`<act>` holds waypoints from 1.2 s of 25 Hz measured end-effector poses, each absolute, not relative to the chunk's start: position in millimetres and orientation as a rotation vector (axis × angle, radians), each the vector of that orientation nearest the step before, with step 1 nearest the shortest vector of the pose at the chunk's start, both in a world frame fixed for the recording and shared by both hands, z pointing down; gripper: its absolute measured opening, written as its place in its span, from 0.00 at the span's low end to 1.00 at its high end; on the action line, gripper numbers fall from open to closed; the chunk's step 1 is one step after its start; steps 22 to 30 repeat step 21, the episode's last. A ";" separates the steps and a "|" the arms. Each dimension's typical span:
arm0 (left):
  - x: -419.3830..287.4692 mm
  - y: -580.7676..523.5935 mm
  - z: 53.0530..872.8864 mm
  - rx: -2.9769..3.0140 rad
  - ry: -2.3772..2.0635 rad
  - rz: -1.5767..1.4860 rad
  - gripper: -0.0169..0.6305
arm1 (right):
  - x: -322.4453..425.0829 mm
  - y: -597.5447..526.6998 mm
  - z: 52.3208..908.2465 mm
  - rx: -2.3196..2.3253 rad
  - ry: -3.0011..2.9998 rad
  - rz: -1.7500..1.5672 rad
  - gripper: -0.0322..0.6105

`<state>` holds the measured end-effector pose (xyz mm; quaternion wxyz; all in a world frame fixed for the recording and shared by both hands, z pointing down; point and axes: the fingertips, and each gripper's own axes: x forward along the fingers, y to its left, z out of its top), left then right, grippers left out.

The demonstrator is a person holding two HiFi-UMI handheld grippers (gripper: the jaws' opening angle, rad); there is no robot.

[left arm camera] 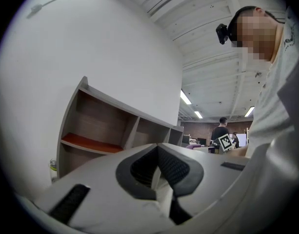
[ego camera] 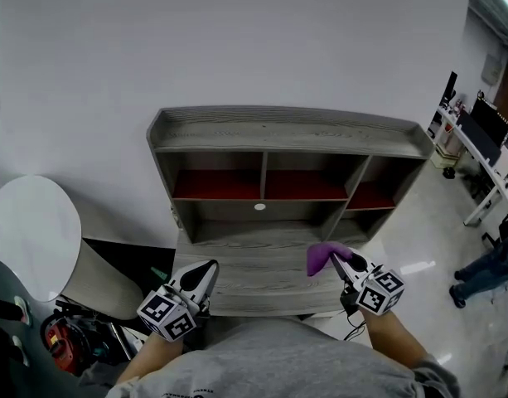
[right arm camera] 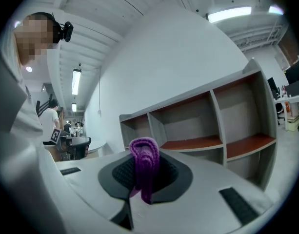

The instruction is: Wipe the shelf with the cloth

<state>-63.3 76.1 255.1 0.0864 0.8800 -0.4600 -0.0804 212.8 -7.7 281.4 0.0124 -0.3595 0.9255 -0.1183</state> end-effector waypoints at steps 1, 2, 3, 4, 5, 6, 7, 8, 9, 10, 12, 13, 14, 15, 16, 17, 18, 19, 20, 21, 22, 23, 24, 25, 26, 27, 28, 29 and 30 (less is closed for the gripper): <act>-59.4 75.5 254.7 2.620 -1.370 -0.235 0.05 | 215.1 -9.0 279.8 -1.118 2.890 -0.364 0.14; -55.6 74.7 253.8 2.622 -1.369 -0.231 0.05 | 217.3 -10.2 279.1 -1.113 2.894 -0.360 0.14; -52.2 73.8 252.6 2.624 -1.370 -0.230 0.05 | 219.5 -11.5 279.9 -1.106 2.898 -0.360 0.14; -49.5 73.1 251.3 2.626 -1.372 -0.232 0.05 | 221.2 -12.8 281.9 -1.099 2.902 -0.366 0.14; -47.6 72.7 250.4 2.626 -1.375 -0.235 0.05 | 222.0 -13.8 284.4 -1.094 2.905 -0.378 0.14; -46.5 72.6 249.9 2.625 -1.377 -0.236 0.05 | 222.0 -14.3 286.6 -1.088 2.908 -0.391 0.14; -46.1 72.7 250.0 2.623 -1.378 -0.233 0.05 | 221.0 -14.2 288.0 -1.080 2.910 -0.400 0.15; -46.4 72.5 250.5 2.622 -1.380 -0.227 0.05 | 219.7 -13.8 288.6 -1.073 2.913 -0.402 0.14; -47.1 72.4 251.1 2.620 -1.381 -0.223 0.05 | 218.5 -13.2 288.9 -1.068 2.917 -0.400 0.14; -48.2 72.5 251.7 2.619 -1.383 -0.222 0.05 | 217.7 -12.6 289.3 -1.067 2.921 -0.398 0.15; -50.8 73.7 252.3 2.616 -1.385 -0.226 0.05 | 216.9 -12.0 290.0 -1.069 2.926 -0.393 0.14; -52.4 74.0 252.4 2.616 -1.387 -0.228 0.05 | 216.2 -12.3 289.8 -1.071 2.927 -0.389 0.15; -54.1 74.0 252.5 2.616 -1.387 -0.230 0.05 | 215.0 -12.7 289.3 -1.072 2.927 -0.383 0.15; -55.8 74.1 252.8 2.616 -1.388 -0.231 0.05 | 213.5 -13.0 288.7 -1.072 2.928 -0.378 0.14; -57.4 74.4 253.2 2.616 -1.387 -0.232 0.05 | 211.8 -13.0 288.2 -1.073 2.928 -0.373 0.14; -58.9 75.0 253.7 2.616 -1.387 -0.232 0.05 | 210.1 -12.8 288.1 -1.073 2.929 -0.370 0.14; -60.6 75.7 254.2 2.615 -1.388 -0.233 0.05 | 208.2 -12.4 288.1 -1.073 2.930 -0.368 0.14; -62.6 76.5 254.8 2.613 -1.389 -0.233 0.05 | 206.0 -11.9 288.4 -1.072 2.932 -0.367 0.14; -64.8 77.2 255.4 2.611 -1.389 -0.234 0.05 | 203.7 -11.2 289.0 -1.072 2.933 -0.367 0.14; -67.0 78.0 256.2 2.609 -1.390 -0.234 0.05 | 201.4 -10.4 289.6 -1.071 2.934 -0.368 0.14; -67.0 78.0 256.2 2.609 -1.390 -0.234 0.05 | 201.4 -10.4 289.6 -1.071 2.934 -0.368 0.14; -67.0 78.0 256.2 2.609 -1.390 -0.234 0.05 | 201.4 -10.4 289.6 -1.071 2.934 -0.368 0.14; -67.0 78.0 256.2 2.609 -1.390 -0.234 0.05 | 201.4 -10.4 289.6 -1.071 2.934 -0.368 0.14; -67.0 78.0 256.2 2.609 -1.390 -0.234 0.05 | 201.4 -10.4 289.6 -1.071 2.934 -0.368 0.14; -67.0 78.0 256.2 2.609 -1.390 -0.234 0.05 | 201.4 -10.4 289.6 -1.071 2.934 -0.368 0.14; -67.0 78.0 256.2 2.609 -1.390 -0.234 0.05 | 201.4 -10.4 289.6 -1.071 2.934 -0.368 0.14; -67.0 78.0 256.2 2.609 -1.390 -0.234 0.05 | 201.4 -10.4 289.6 -1.071 2.934 -0.368 0.14; -67.0 78.0 256.2 2.609 -1.390 -0.234 0.05 | 201.4 -10.4 289.6 -1.071 2.934 -0.368 0.14; -67.0 78.0 256.2 2.609 -1.390 -0.234 0.05 | 201.4 -10.4 289.6 -1.071 2.934 -0.368 0.14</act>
